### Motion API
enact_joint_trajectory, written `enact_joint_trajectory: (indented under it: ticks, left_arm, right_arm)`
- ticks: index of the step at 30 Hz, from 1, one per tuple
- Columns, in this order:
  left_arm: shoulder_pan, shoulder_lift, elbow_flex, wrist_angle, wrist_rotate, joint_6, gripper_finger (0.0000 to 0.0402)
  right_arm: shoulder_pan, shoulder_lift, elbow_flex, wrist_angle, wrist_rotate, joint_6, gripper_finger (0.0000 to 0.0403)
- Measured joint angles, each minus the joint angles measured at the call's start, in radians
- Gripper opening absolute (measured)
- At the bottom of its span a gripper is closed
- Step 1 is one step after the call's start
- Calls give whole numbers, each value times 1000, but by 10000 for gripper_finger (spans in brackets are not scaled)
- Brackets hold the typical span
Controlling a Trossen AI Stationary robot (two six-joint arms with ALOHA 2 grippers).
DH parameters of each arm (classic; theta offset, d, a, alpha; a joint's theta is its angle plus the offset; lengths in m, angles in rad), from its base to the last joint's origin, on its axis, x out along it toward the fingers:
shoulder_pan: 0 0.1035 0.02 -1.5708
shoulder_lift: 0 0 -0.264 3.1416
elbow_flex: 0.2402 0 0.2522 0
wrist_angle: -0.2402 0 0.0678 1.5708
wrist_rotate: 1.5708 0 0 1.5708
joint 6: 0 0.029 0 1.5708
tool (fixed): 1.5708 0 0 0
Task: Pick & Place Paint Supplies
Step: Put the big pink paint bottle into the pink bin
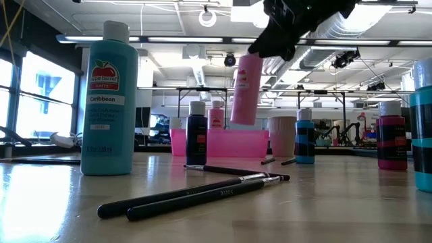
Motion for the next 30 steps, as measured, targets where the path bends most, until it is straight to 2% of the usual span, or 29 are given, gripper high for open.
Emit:
enact_joint_trajectory:
  ticks: [5, 13, 22, 30]
  left_arm:
    - [0, 0, 0, 0, -6, 0, 294]
    - [0, 0, 0, 0, -6, 0, 294]
    - [0, 0, 0, 0, -5, 0, 294]
    - [0, 0, 0, 0, -4, 0, 294]
  right_arm:
    - [0, 0, 135, -133, 40, -37, 125]
    - [-88, 3, 291, -158, 56, -63, 114]
    - [-221, 27, 329, -155, 57, -63, 116]
    - [-288, 155, 329, -103, -3, -64, 116]
